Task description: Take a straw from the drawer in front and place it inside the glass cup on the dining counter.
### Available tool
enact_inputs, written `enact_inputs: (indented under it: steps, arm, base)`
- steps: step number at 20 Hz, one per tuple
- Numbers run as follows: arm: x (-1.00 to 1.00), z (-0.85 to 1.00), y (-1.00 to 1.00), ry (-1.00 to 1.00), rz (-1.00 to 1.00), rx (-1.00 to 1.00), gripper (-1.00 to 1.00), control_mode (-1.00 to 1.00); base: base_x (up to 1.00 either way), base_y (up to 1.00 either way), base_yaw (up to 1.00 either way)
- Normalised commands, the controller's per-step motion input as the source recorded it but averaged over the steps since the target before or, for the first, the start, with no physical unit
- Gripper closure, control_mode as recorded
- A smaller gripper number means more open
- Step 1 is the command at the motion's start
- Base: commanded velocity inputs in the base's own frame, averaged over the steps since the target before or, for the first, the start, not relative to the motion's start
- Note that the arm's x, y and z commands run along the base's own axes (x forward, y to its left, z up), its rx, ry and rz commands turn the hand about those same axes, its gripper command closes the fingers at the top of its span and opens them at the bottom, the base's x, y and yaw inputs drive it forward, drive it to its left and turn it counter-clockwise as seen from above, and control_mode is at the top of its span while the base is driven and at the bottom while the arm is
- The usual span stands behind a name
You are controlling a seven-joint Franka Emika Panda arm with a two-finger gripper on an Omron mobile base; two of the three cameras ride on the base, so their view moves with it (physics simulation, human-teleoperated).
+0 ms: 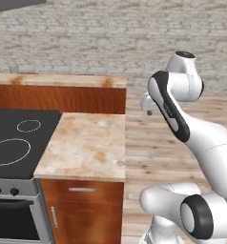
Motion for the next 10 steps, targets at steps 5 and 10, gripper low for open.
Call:
enact_inputs:
  steps: [5,10]
  arm:
    - [0.0,0.0,0.0,0.0,0.0,0.0,-1.0,1.0]
    - [0.0,0.0,0.0,0.0,0.0,0.0,-1.0,1.0]
  base:
    - [0.35,-0.39,0.27]
    - [0.01,-0.41,0.22]
